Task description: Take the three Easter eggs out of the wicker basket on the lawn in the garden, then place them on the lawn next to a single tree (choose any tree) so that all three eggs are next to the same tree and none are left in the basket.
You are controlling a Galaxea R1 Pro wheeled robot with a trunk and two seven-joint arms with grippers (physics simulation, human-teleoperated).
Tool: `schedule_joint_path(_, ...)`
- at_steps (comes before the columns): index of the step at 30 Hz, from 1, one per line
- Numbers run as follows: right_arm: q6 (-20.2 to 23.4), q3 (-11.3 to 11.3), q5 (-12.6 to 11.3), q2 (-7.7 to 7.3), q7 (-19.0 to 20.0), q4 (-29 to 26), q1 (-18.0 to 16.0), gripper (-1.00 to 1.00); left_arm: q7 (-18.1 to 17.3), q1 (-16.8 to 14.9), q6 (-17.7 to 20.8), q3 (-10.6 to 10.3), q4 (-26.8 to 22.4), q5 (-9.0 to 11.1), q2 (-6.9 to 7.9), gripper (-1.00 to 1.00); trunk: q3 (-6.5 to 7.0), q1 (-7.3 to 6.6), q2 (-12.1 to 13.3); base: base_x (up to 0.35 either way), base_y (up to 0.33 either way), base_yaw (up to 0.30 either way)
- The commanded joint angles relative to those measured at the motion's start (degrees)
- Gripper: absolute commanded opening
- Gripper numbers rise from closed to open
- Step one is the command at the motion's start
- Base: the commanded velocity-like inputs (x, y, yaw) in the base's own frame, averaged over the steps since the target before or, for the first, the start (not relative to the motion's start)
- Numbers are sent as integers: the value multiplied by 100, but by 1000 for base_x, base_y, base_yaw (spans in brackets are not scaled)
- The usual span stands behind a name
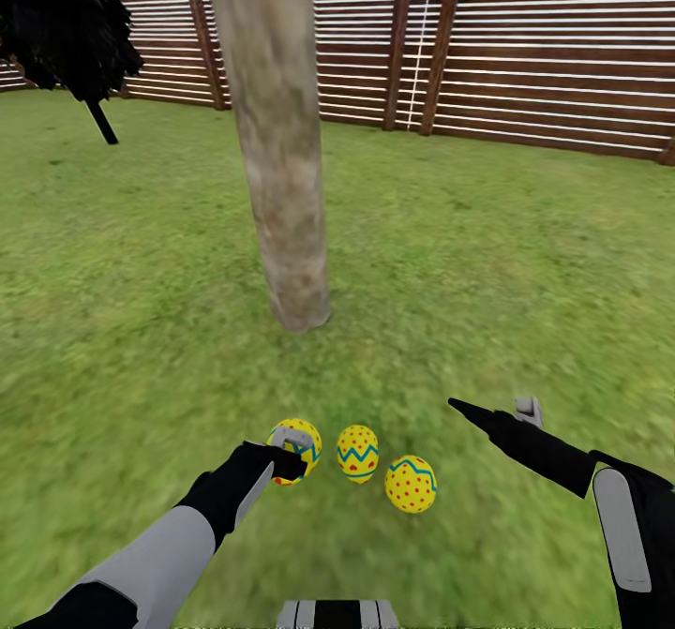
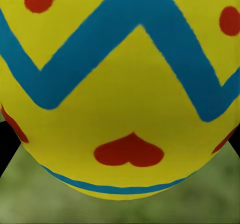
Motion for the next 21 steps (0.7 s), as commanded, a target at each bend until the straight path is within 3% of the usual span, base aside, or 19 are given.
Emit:
schedule_joint_path(1,26,-9,24,1,40,-1,-4,100,21,-3,23,-27,-8,48,4,-100,-27,1,-3,0,0,0)
schedule_joint_path(11,27,-12,23,-2,40,-1,-4,100,21,-3,15,-8,-9,57,5,-100,-49,4,-5,14,0,0)
schedule_joint_path(21,27,-8,22,1,40,-1,-4,100,21,-3,15,-16,-8,48,4,-100,-49,4,-5,290,0,0)
